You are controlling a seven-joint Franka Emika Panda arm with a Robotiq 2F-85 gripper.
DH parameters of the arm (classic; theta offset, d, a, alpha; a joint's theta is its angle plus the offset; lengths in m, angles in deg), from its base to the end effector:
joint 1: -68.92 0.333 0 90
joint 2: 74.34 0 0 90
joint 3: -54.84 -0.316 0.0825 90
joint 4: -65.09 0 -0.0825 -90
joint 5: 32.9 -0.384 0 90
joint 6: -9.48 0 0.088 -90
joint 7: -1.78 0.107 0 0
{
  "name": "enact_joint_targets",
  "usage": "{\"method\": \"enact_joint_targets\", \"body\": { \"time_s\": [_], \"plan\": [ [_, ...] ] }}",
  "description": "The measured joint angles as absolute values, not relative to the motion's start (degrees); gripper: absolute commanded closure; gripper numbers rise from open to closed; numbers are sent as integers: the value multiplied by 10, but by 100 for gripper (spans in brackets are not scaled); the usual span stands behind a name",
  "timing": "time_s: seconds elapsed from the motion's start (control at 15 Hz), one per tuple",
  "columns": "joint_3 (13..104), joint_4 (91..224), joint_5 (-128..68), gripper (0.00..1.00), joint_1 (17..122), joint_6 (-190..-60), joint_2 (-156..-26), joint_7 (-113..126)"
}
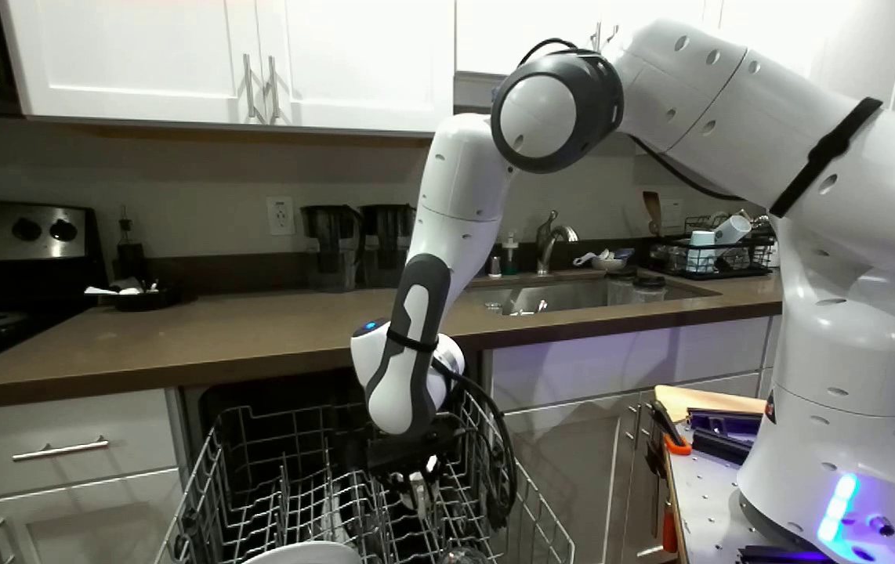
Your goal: Move the cups to the back left corner of the dishwater
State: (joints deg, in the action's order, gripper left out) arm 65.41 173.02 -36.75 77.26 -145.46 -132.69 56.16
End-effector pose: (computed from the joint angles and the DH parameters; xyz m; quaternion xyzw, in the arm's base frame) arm 0.5539 -0.0345 -0.0379 0.8767 -0.4674 -0.0491 0.1026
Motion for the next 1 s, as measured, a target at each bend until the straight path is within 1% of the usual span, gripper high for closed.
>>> {"method": "enact_joint_targets", "body": {
  "time_s": [0.07,0.2,0.27,0.33,0.4,0.47,0.53,0.6,0.8,1.0],
  "plan": [
    [654,1730,-367,56,772,-1455,-1329,562],
    [656,1730,-367,63,772,-1455,-1333,562],
    [658,1730,-368,64,772,-1455,-1334,562],
    [659,1730,-368,68,772,-1455,-1335,562],
    [660,1730,-368,75,772,-1455,-1336,562],
    [661,1729,-368,76,772,-1455,-1336,562],
    [661,1728,-368,81,772,-1455,-1336,562],
    [660,1725,-368,77,772,-1455,-1336,562],
    [660,1724,-368,74,772,-1455,-1337,562],
    [660,1724,-368,68,772,-1455,-1337,562]
  ]
}}
